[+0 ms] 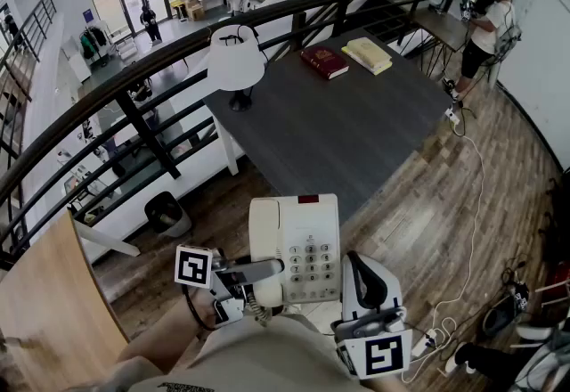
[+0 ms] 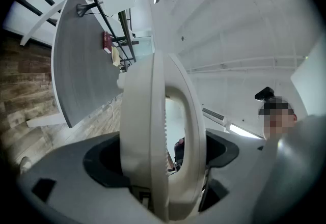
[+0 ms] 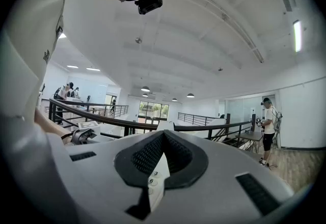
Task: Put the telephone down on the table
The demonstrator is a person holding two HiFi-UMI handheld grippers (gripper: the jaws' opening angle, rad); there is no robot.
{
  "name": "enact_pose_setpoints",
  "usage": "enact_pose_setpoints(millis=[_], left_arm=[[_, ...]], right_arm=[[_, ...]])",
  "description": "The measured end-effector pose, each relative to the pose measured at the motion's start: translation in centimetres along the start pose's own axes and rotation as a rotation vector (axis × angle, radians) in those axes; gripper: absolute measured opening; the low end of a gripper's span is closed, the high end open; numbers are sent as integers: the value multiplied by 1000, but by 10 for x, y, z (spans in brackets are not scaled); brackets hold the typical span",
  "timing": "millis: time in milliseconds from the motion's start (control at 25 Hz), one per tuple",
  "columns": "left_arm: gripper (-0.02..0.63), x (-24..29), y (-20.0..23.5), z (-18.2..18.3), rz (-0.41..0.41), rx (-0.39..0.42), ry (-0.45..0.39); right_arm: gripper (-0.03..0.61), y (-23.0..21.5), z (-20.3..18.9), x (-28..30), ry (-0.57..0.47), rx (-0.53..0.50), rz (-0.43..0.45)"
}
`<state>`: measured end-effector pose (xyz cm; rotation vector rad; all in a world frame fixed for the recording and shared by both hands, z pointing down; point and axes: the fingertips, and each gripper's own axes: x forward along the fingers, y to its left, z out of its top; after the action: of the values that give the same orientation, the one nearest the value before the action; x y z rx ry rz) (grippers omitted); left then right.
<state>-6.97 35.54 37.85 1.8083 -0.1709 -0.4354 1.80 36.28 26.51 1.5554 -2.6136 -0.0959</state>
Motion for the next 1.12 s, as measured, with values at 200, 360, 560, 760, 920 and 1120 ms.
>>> enact_pose_setpoints(millis=[200, 360, 560, 760, 920, 1120], left_arm=[[420, -4, 1, -3, 3, -1, 14], [420, -4, 0, -7, 4, -4, 20], [420, -3, 0, -13, -5, 3, 22], [420, -5, 6, -17, 8, -4, 27], [420, -4, 7, -22, 13, -13, 22], [420, -1, 9, -25, 18, -22, 7]], right_arm=[[0, 3, -1, 0, -6, -14, 8], [0, 2, 2, -2, -17, -18, 8], [0, -2, -2, -6, -6, -15, 6], [0, -1, -4, -6, -15, -2, 18], [0, 1, -5, -10, -20, 5, 32], [0, 1, -9, -11, -14, 4, 63]])
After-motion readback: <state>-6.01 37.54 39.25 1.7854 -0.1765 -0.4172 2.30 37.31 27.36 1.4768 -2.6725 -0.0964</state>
